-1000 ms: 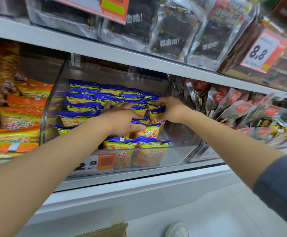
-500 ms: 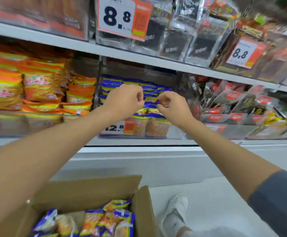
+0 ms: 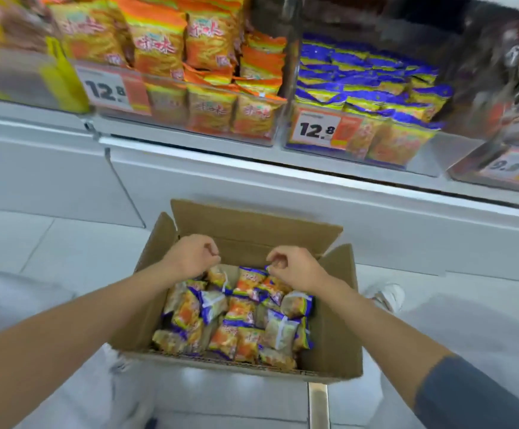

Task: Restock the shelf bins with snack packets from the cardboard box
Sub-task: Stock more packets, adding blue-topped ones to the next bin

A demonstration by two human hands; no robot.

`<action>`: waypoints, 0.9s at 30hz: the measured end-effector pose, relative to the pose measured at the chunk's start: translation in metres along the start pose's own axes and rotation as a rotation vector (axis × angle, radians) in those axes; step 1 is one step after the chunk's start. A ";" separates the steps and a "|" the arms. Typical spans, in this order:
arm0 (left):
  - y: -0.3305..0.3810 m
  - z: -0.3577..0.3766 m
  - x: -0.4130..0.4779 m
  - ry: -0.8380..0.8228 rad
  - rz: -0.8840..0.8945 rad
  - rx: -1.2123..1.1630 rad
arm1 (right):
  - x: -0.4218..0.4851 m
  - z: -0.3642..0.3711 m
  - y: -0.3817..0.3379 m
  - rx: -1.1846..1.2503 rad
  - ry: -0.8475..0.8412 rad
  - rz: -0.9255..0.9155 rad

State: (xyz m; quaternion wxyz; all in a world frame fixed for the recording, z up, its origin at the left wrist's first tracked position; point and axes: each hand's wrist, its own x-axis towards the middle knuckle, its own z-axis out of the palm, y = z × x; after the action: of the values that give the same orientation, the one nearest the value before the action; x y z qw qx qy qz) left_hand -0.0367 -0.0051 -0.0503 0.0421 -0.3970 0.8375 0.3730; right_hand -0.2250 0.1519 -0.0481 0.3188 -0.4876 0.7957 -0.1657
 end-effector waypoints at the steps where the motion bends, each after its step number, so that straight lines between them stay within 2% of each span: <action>1: -0.014 0.005 0.000 0.001 -0.052 -0.055 | 0.007 0.017 0.005 0.018 -0.054 0.037; 4: -0.042 0.016 0.001 0.017 -0.195 -0.200 | 0.039 0.071 0.018 0.058 -0.201 0.106; 7: -0.056 0.021 0.002 0.010 -0.249 -0.348 | 0.075 0.118 0.022 0.043 -0.296 0.116; 13: -0.052 0.017 -0.005 -0.009 -0.311 -0.432 | 0.126 0.170 0.014 0.136 -0.259 0.121; 16: -0.052 0.014 -0.004 -0.006 -0.306 -0.322 | 0.131 0.159 0.017 0.283 -0.227 0.158; 19: -0.058 0.019 -0.002 -0.056 -0.242 -0.249 | 0.119 0.118 0.012 0.483 -0.343 0.130; 22: -0.044 0.021 -0.002 -0.221 -0.164 -0.358 | 0.096 0.071 -0.004 0.519 -0.515 0.097; 25: -0.025 0.022 -0.007 -0.362 -0.164 -0.535 | 0.084 0.053 -0.015 0.497 -0.488 0.033; 27: -0.023 0.021 -0.010 -0.333 -0.186 -0.538 | 0.083 0.051 -0.020 0.578 -0.477 0.073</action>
State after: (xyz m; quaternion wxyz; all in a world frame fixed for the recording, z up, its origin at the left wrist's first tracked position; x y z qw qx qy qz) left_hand -0.0186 0.0056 -0.0748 0.1059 -0.4025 0.6508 0.6351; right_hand -0.2039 0.0722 -0.1035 0.6254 -0.3738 0.6362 -0.2537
